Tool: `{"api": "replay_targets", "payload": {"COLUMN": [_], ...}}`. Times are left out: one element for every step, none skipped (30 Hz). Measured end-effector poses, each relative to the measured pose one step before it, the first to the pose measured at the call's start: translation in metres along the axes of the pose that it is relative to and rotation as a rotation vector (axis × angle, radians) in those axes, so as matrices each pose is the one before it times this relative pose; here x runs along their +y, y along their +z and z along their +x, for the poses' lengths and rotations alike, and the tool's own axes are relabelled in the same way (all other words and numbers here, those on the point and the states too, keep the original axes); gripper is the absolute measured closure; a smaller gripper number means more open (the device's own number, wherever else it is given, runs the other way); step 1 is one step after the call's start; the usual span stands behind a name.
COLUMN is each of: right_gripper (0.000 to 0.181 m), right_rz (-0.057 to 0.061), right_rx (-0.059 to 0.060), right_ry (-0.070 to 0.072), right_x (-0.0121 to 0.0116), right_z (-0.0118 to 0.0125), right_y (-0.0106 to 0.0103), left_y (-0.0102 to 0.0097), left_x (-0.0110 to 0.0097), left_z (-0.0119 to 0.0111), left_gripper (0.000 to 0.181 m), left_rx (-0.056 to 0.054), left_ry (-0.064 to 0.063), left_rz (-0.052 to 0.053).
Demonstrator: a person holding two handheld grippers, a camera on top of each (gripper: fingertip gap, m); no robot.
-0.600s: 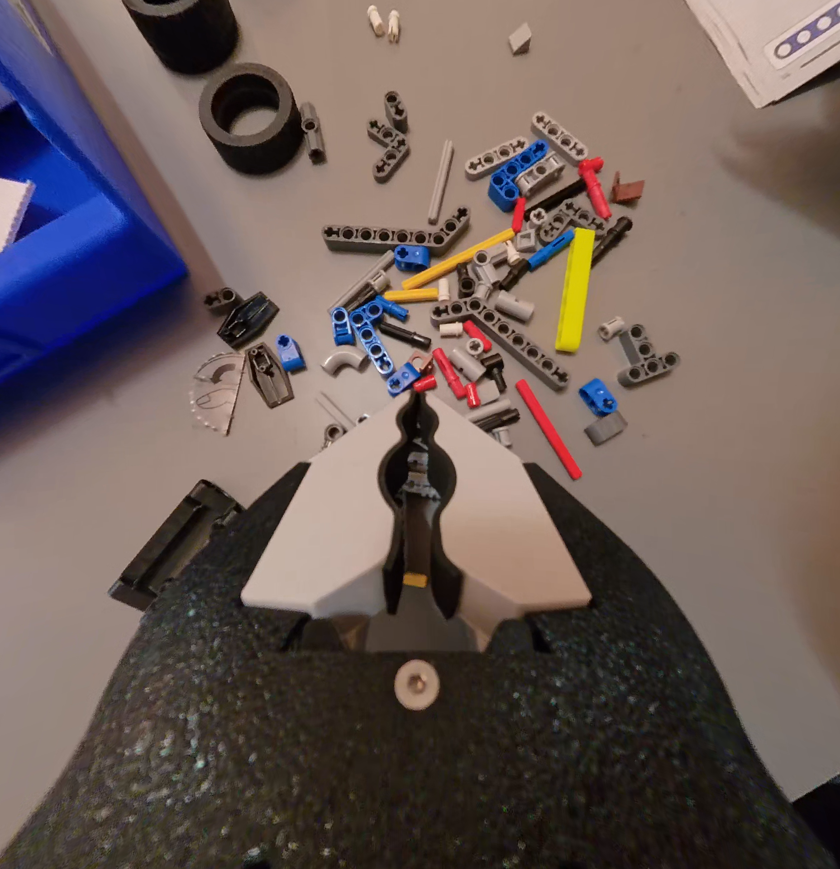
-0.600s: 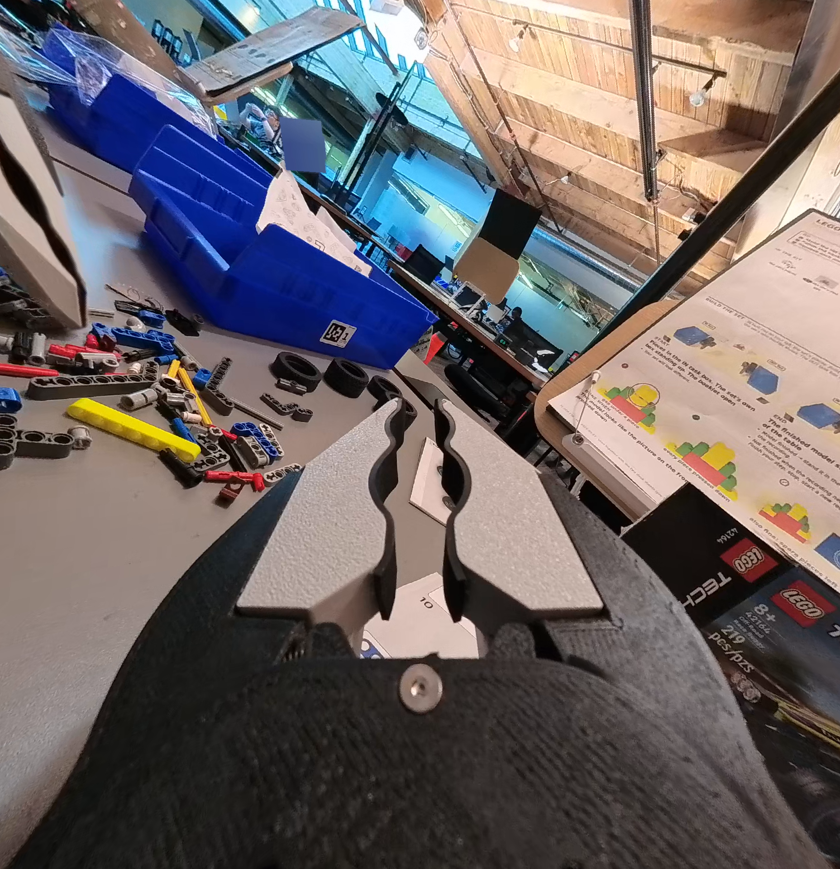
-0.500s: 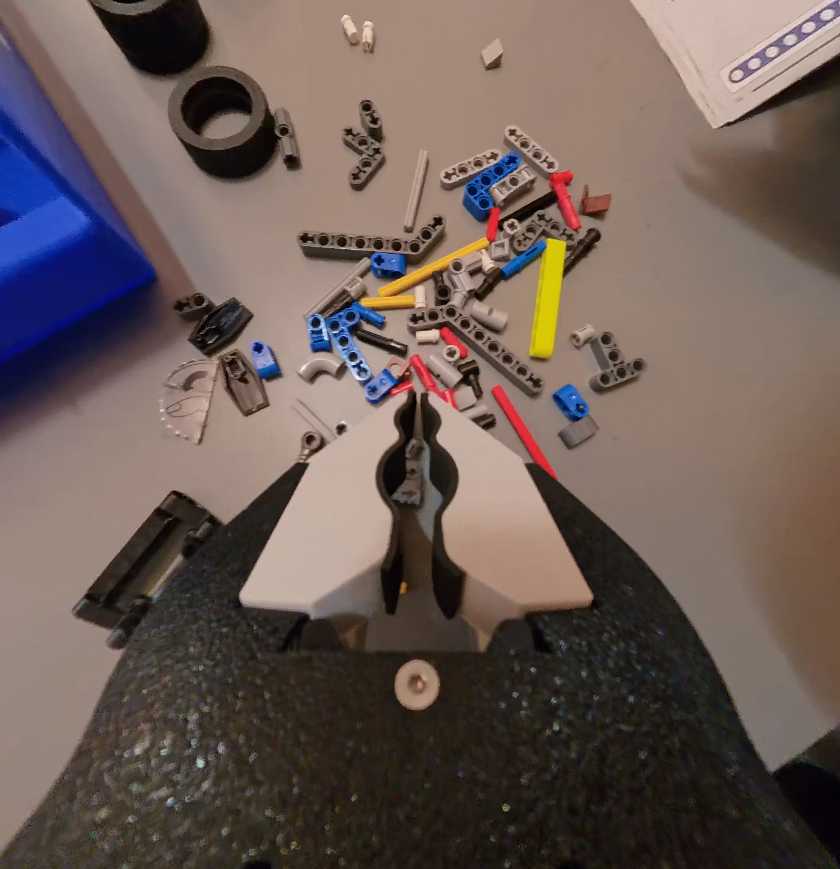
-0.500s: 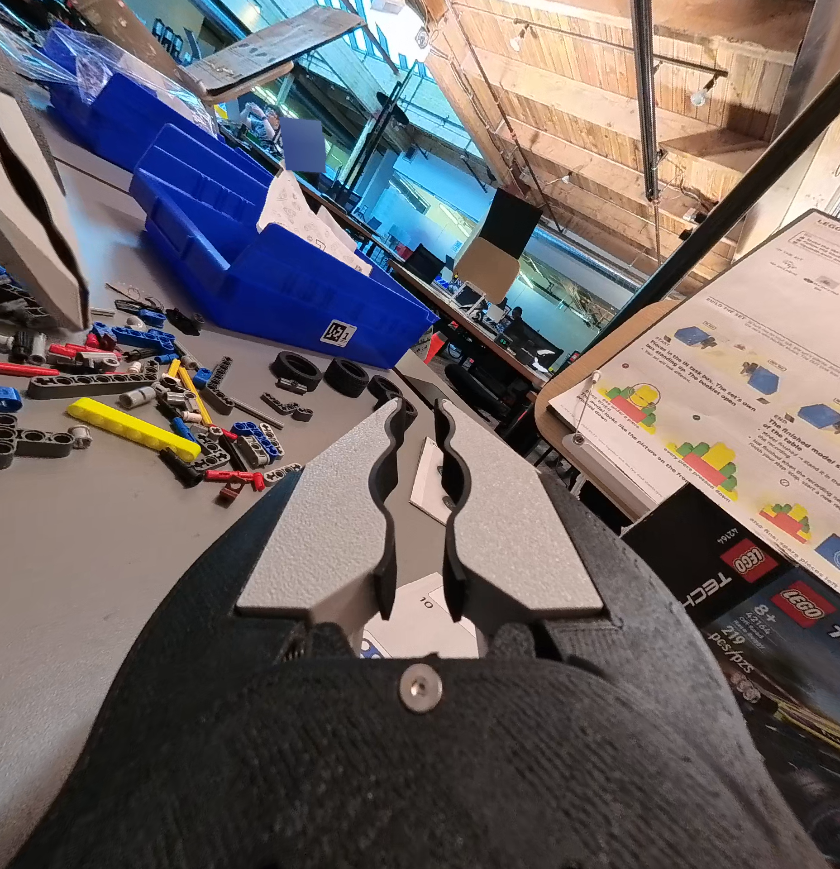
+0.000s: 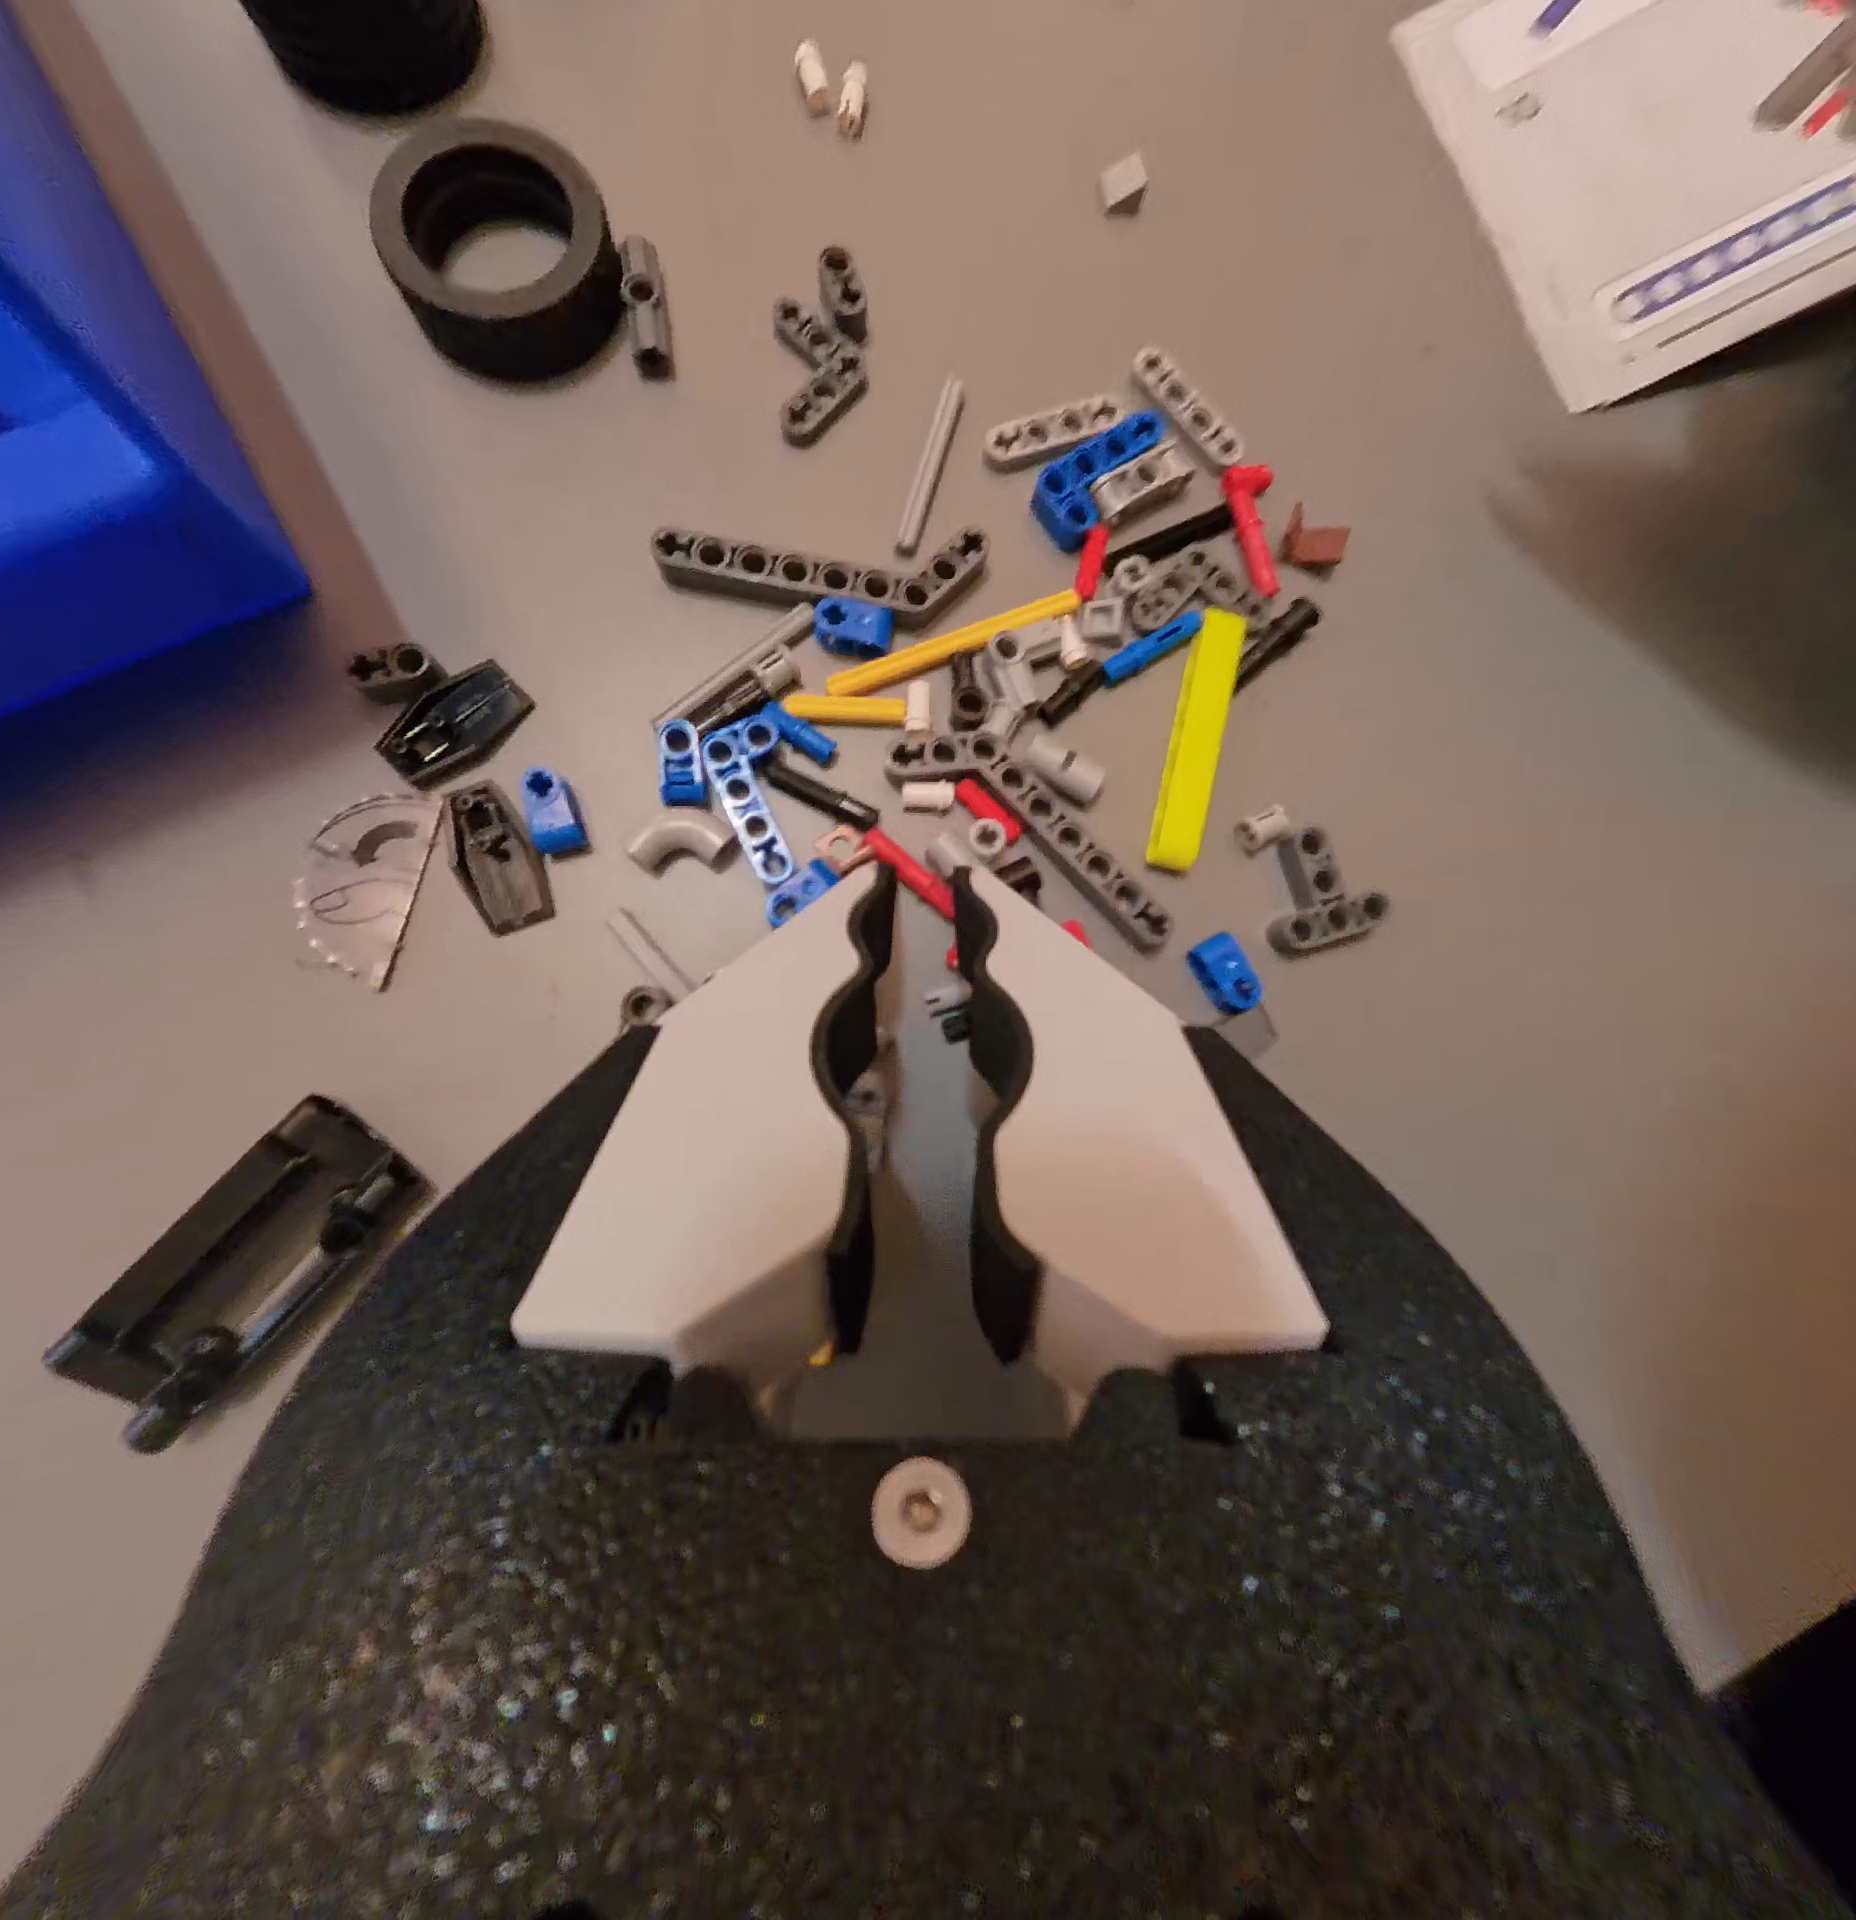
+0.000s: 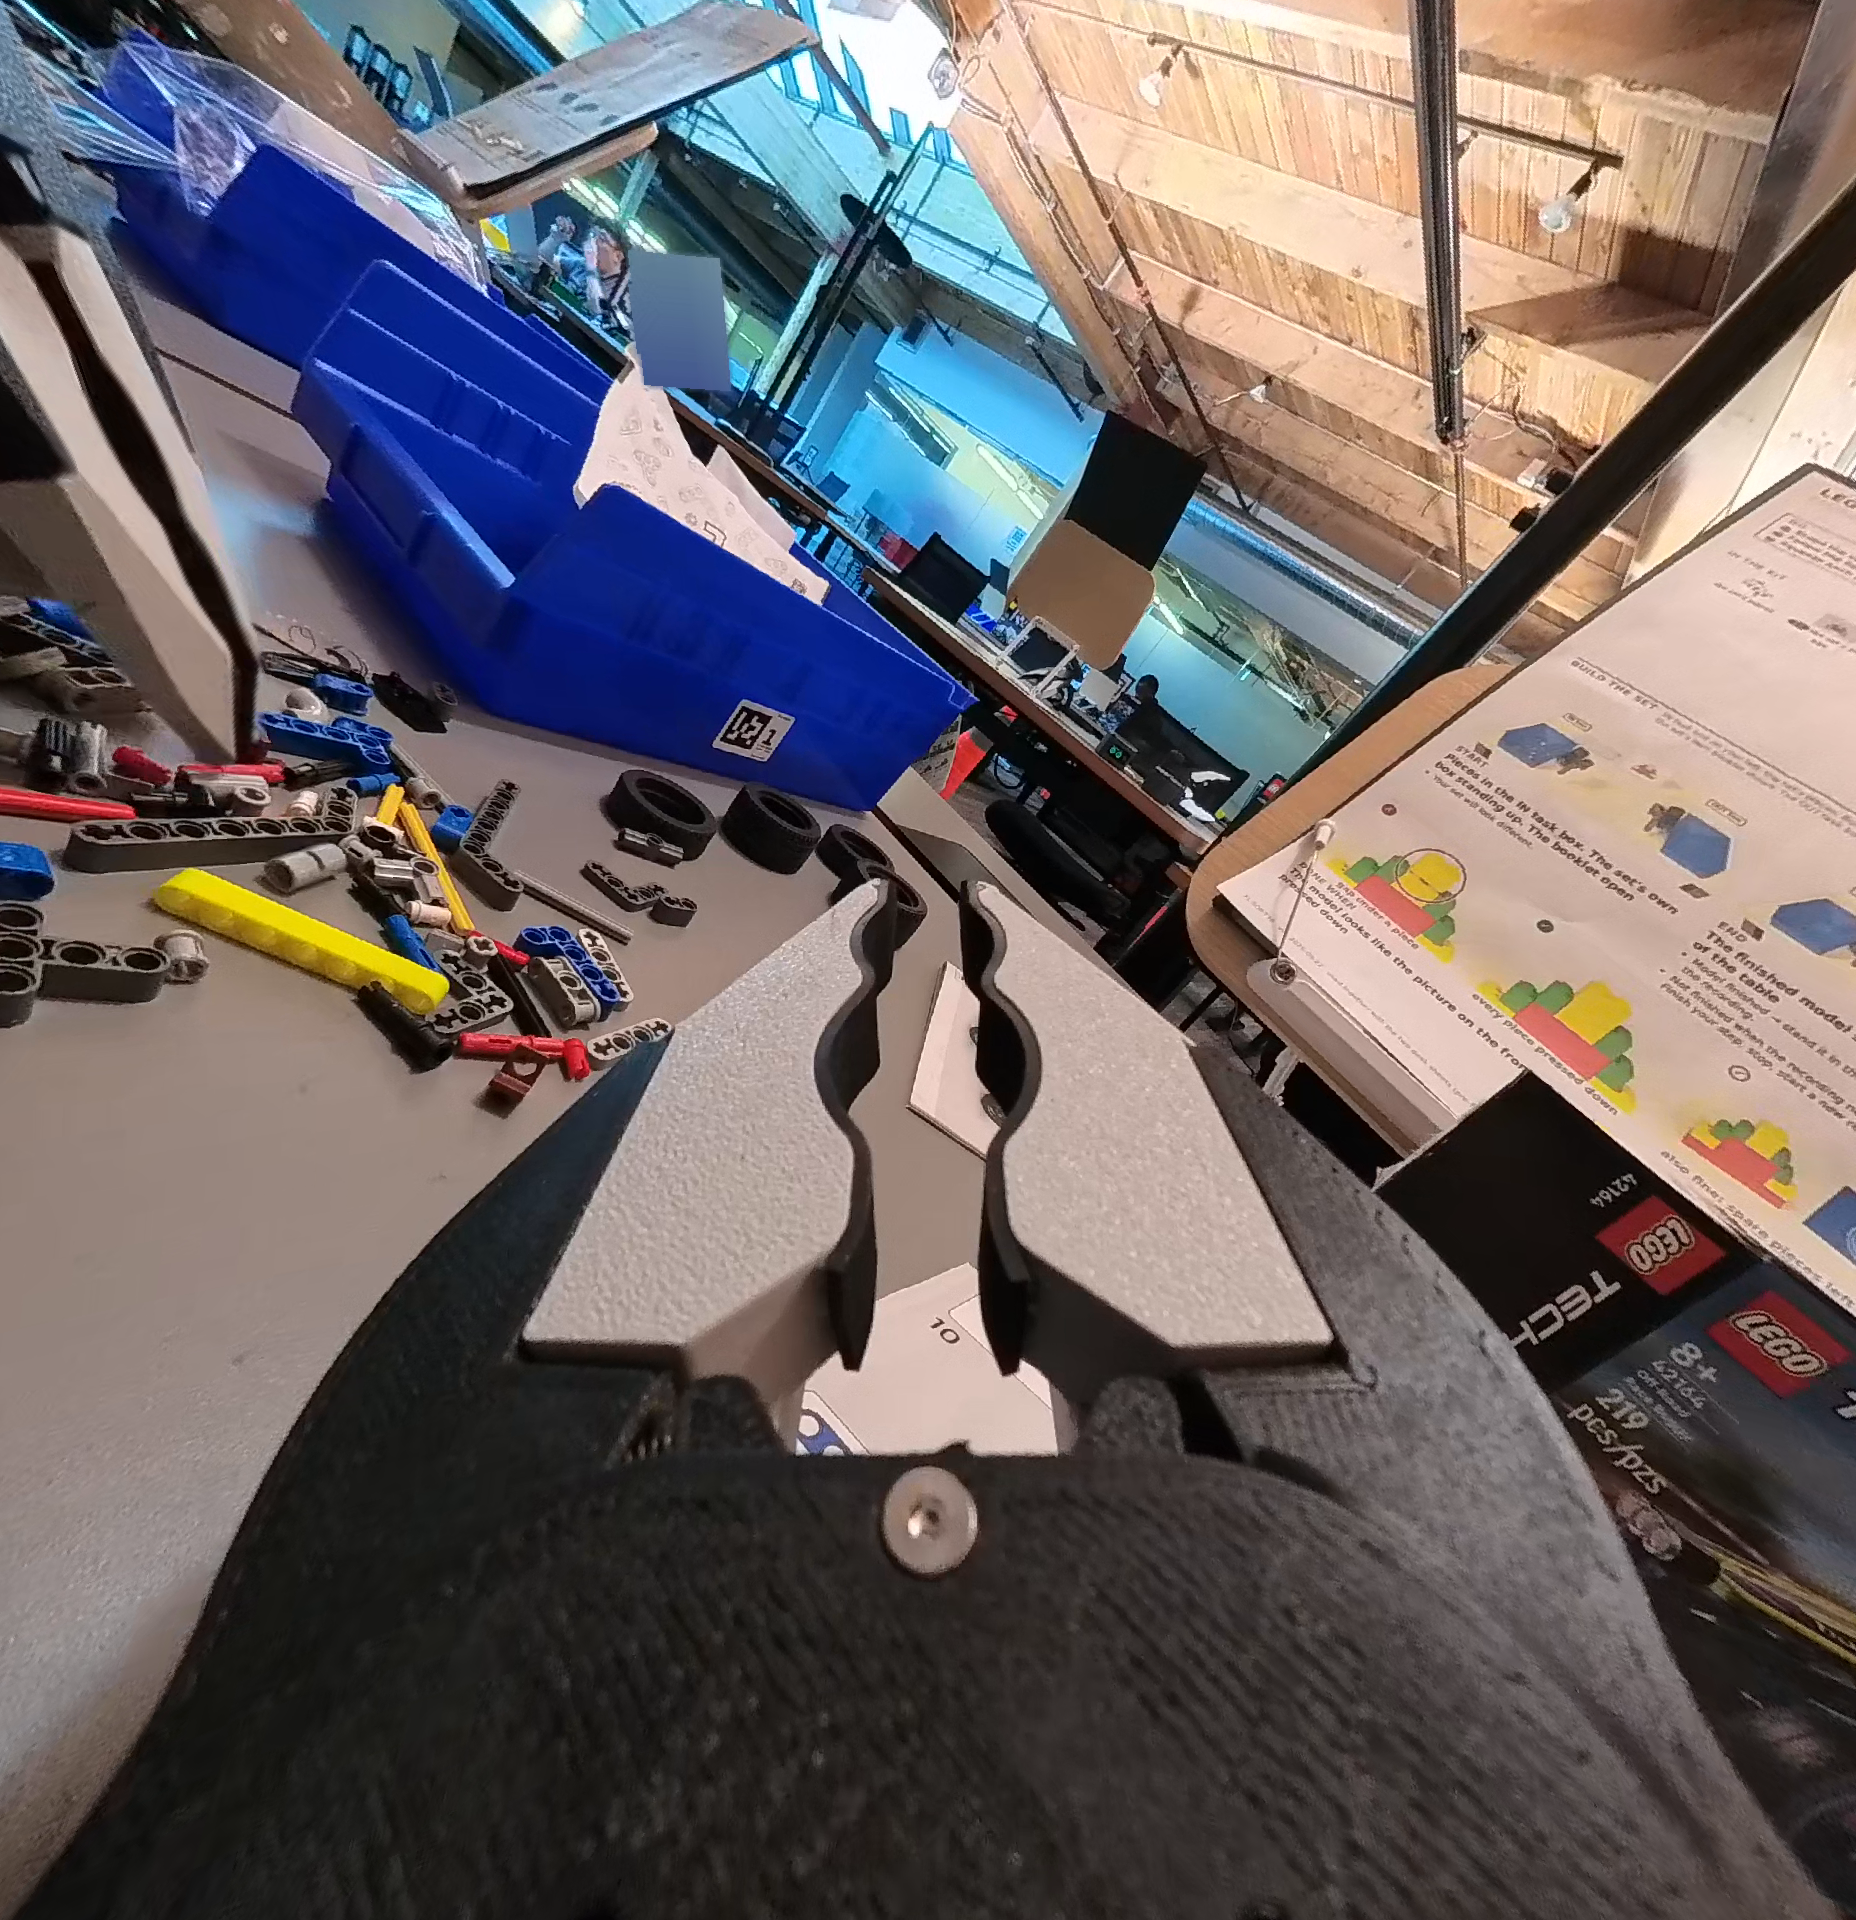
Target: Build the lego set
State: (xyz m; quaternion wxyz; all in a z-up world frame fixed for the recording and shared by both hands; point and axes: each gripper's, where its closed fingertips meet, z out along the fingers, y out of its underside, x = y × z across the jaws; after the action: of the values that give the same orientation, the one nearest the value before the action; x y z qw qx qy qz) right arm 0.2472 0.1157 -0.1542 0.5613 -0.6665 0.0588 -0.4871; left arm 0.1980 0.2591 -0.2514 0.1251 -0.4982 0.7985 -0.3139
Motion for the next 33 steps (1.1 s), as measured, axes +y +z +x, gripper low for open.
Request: {"api": "replay_targets", "payload": {"right_gripper": [0.171, 0.171, 0.171, 0.171, 0.171, 0.171, 0.171, 0.171, 0.172, 0.172, 0.172, 0.172, 0.171, 0.171, 0.17, 0.169, 0.168, 0.166, 0.164, 0.161, 0.158, 0.156, 0.154, 0.154, 0.155, 0.155, 0.153, 0.151, 0.15, 0.15, 0.148, 0.147, 0.147], "right_rz": [-0.0003, 0.0, -0.0003, -0.0004, -0.001, -0.0007, -0.0005, 0.0001, 0.0012, 0.0008, 0.0006, 0.0007, 0.0022, 0.0032, 0.0057, 0.0109, 0.0193, 0.0284, 0.0307, 0.0228, 0.0118, -0.0057, -0.0254, -0.0401, -0.0505, -0.0593, -0.0542, -0.0345, -0.0227, -0.0333, -0.0514, -0.051, -0.034], "right_rx": [-0.0001, 0.0001, -0.0006, -0.0005, -0.002, -0.0012, -0.0003, -0.0003, 0.0011, 0.0017, 0.0003, 0.0006, 0.0, -0.0026, -0.0067, -0.0105, -0.0078, -0.0114, -0.0227, -0.0285, -0.0308, -0.0163, 0.0091, 0.0149, -0.0279, -0.059, -0.0516, -0.0429, -0.0506, -0.0481, -0.017, -0.0043, -0.0058], "right_ry": [0.0, 0.0002, 0.0, -0.0005, -0.001, -0.0016, -0.0011, -0.0002, 0.0012, 0.0019, 0.002, 0.0014, 0.0015, 0.0033, 0.0087, 0.0127, 0.0094, 0.0029, -0.0008, -0.0032, -0.0125, -0.013, -0.0095, -0.0095, -0.0107, -0.006, 0.007, 0.0234, 0.0346, 0.0395, 0.0382, 0.0312, 0.0293], "right_x": [0.00004, 0.00004, -0.00004, 0.0001, 0.00012, 0.00007, 0.00007, -0.0001, -0.00013, -0.00015, -0.00004, -0.00014, -0.00058, -0.00082, -0.00161, -0.00278, -0.00519, -0.00818, -0.0098, -0.0097, -0.00967, -0.00954, -0.00749, -0.00416, -0.00067, 0.00288, 0.00562, 0.00619, 0.00748, 0.01123, 0.01544, 0.0164, 0.01494], "right_z": [-0.00001, 0.00005, -0.00003, -0.00017, -0.00028, -0.00031, -0.00014, 0.00003, 0.0003, 0.00039, 0.00031, 0.00028, 0.00026, 0.00004, -0.00026, -0.00088, -0.00094, -0.00219, -0.00493, -0.00701, -0.00772, -0.00498, -0.00026, 0.00214, -0.00256, -0.006, -0.0049, -0.00385, -0.0057, -0.006, -0.00232, -0.00101, -0.00168], "right_y": [-0.00002, 0.00007, -0.00001, 0.00017, 0.00014, 0.00015, 0.0001, 0.00002, 0.00003, 0.00001, 0.0, -0.00014, -0.00022, -0.00041, -0.00044, -0.00069, -0.0011, -0.00159, -0.00156, -0.00116, -0.0012, -0.00243, -0.00517, -0.00818, -0.01068, -0.01299, -0.01493, -0.01648, -0.01763, -0.01793, -0.01814, -0.01793, -0.01712], "left_y": [0.00092, 0.00038, 0.0002, 0.00016, 0.00056, 0.0012, 0.00124, 0.00053, -0.00018, -0.0004, -0.00043, -0.00047, -0.00103, -0.00213, -0.00367, -0.00511, -0.00589, -0.00598, -0.0048, -0.00278, 0.00036, 0.00349, 0.00637, 0.00856, 0.0101, 0.01086, 0.01116, 0.01096, 0.01108, 0.01137, 0.01186, 0.01249, 0.01294], "left_x": [0.00314, 0.00192, -0.0002, -0.00113, -0.00048, 0.00107, 0.00165, 0.00105, 0.0005, 0.00043, 0.00042, 0.00001, -0.00055, -0.00164, -0.00353, -0.00552, -0.00758, -0.00983, -0.01134, -0.01221, -0.01156, -0.00944, -0.00707, -0.00503, -0.00442, -0.00449, -0.00531, -0.00633, -0.00787, -0.00867, -0.00816, -0.00735, -0.00649], "left_z": [-0.0028, -0.00088, 0.00084, 0.00131, 0.00059, -0.00063, -0.00217, -0.00224, -0.00092, 0.00029, 0.00031, -0.00058, -0.0002, 0.00113, 0.0018, 0.00186, 0.00277, 0.00505, 0.00804, 0.0109, 0.0139, 0.01614, 0.01632, 0.01507, 0.01343, 0.01258, 0.0124, 0.01239, 0.01195, 0.01194, 0.01149, 0.00997, 0.00809], "left_gripper": [0.172, 0.173, 0.173, 0.173, 0.173, 0.173, 0.176, 0.177, 0.178, 0.178, 0.179, 0.179, 0.179, 0.179, 0.179, 0.178, 0.179, 0.178, 0.179, 0.179, 0.178, 0.179, 0.178, 0.178, 0.178, 0.178, 0.178, 0.178, 0.179, 0.179, 0.179, 0.179, 0.179], "left_rx": [-0.0247, -0.0135, -0.0004, 0.0044, 0.0009, -0.0079, -0.0187, -0.0197, -0.0111, -0.0028, -0.0033, -0.0087, -0.0064, 0.0018, 0.0036, 0.0006, 0.0034, 0.013, 0.0263, 0.0412, 0.057, 0.0679, 0.0704, 0.0661, 0.0597, 0.0563, 0.0558, 0.0546, 0.0511, 0.0482, 0.0418, 0.0295, 0.021], "left_ry": [0.0123, 0.0138, 0.0056, -0.0028, -0.0026, 0.0027, 0.0063, 0.0071, 0.0076, 0.0113, 0.0145, 0.0132, 0.0096, 0.0079, 0.0086, 0.01, 0.015, 0.0222, 0.0246, 0.0239, 0.0302, 0.0381, 0.0357, 0.0318, 0.0353, 0.0423, 0.0471, 0.0482, 0.0492, 0.0511, 0.0567, 0.0626, 0.0532], "left_rz": [-0.0241, -0.0148, -0.0019, 0.0027, -0.0015, -0.0095, -0.0138, -0.01, -0.0057, -0.0051, -0.0041, -0.0021, 0.0009, 0.0067, 0.0158, 0.0262, 0.0366, 0.046, 0.0518, 0.0514, 0.044, 0.0319, 0.0173, 0.0057, 0.0026, 0.0057, 0.0111, 0.016, 0.0214, 0.0221, 0.0135, 0.0056, 0.0004]}}
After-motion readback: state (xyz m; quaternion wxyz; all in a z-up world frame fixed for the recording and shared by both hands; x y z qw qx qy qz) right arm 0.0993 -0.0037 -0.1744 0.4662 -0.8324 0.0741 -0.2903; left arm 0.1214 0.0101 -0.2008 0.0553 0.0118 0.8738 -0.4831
